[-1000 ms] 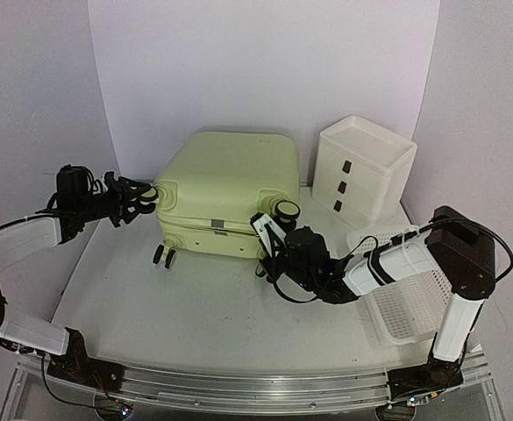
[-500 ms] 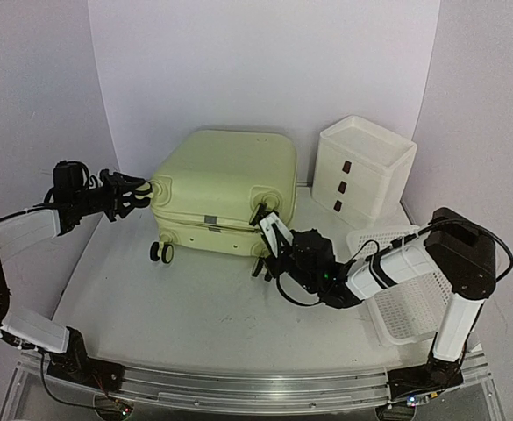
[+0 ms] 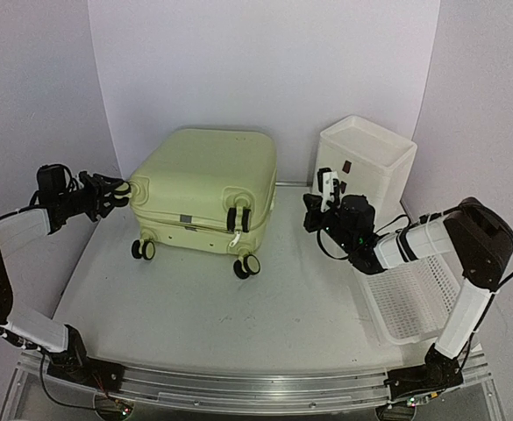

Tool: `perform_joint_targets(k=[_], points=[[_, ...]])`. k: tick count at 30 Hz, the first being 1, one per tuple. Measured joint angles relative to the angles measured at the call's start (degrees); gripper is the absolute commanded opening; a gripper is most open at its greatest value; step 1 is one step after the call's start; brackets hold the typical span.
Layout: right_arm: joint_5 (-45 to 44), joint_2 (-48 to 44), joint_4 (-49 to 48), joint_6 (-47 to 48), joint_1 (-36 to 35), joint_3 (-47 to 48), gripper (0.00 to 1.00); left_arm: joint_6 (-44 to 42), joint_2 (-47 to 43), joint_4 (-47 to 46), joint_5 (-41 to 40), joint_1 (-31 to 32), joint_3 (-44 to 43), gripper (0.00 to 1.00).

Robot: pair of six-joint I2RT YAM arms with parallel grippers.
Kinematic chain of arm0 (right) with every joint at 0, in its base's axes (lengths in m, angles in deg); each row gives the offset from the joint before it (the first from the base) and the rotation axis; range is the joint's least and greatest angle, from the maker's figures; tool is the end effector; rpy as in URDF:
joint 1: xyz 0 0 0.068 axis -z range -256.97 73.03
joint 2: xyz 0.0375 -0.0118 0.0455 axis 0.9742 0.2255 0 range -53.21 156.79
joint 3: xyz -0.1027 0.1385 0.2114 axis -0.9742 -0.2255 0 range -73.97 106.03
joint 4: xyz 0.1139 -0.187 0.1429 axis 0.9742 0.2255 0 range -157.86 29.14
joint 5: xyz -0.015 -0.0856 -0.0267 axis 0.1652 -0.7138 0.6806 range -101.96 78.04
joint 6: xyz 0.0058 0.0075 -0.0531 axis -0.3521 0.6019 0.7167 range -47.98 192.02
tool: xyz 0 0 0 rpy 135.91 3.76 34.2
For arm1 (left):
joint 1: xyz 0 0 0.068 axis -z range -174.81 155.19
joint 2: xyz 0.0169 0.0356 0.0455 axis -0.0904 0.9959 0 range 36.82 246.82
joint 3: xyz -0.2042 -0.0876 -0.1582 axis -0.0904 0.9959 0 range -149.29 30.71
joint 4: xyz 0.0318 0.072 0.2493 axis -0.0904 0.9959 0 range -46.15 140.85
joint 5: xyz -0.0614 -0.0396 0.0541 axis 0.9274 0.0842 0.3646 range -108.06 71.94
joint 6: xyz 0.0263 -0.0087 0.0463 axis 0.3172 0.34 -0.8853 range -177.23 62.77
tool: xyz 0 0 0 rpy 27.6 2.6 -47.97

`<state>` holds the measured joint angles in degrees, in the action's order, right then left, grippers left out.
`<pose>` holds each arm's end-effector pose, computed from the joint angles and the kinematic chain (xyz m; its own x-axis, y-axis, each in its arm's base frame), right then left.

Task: Open, take out, and arrange the luggage

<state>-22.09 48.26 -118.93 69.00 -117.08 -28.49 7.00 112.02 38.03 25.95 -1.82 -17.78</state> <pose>0.2854 0.2321 0.1932 -0.0920 -0.0096 -0.9957 -0.4962 0.8674 0.0375 0.2923 0.0111 0.2767 -0.6550 -0.7331 -0.1831 -0.0767 0.3056 -0.9491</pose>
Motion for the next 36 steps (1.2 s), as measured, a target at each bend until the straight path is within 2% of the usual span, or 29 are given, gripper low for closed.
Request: perform_joint_targets(k=[2,5,6,8,12,15,16,18,19,20,25,31,36], points=[[-0.48,-0.39,-1.27,-1.55,4.0,0.0,0.0,-0.81,0.0,-0.42,-0.35,-2.38,0.0,0.0],[0.52,-0.39,-1.22,-3.02,5.31,0.0,0.0,-1.46,0.0,-0.87,-0.68,-4.31,0.0,0.0],[1.55,-0.39,-0.98,-3.43,5.05,0.02,0.03,-1.66,0.0,-0.87,-0.66,-4.59,0.0,0.01],[3.93,-0.35,-0.31,-4.42,4.46,0.11,0.19,-2.16,0.0,-0.87,-0.48,-4.66,0.0,0.08],[11.13,0.0,2.01,-7.26,3.74,1.05,0.37,-3.39,0.0,-0.66,0.28,-4.63,0.11,0.36],[14.01,0.28,3.78,-9.22,2.6,1.88,0.47,-4.46,-0.02,-0.72,0.79,-4.63,0.44,0.52],[14.27,0.37,4.46,-9.77,1.97,2.08,0.5,-4.74,-0.13,-0.81,0.85,-4.63,0.66,0.59],[14.43,0.74,5.86,-10.73,-0.02,2.47,0.52,-5.2,-0.52,-0.9,0.61,-4.61,1.25,0.85],[14.53,1.05,6.49,-11.21,-1.22,2.69,0.52,-5.31,-0.9,-0.9,0.7,-4.59,1.4,0.93],[14.73,1.46,6.88,-11.63,-2.19,2.97,0.52,-5.42,-1.79,-0.87,0.63,-4.59,1.51,0.96],[18.14,6.29,5.33,-17.64,-5.6,3.91,0.52,-9.07,-8.94,0.79,-1.07,-4.57,1.49,0.99],[21.86,13.18,1.84,-24.83,-5.14,3.93,0.52,-19.1,-17.46,12.35,-7.5,-4.55,0.46,0.96],[24.81,16.44,-0.04,-27.89,-4.92,5.01,0.5,-26.36,-21.11,19.52,-9.6,-2.91,-1.05,0.95]])
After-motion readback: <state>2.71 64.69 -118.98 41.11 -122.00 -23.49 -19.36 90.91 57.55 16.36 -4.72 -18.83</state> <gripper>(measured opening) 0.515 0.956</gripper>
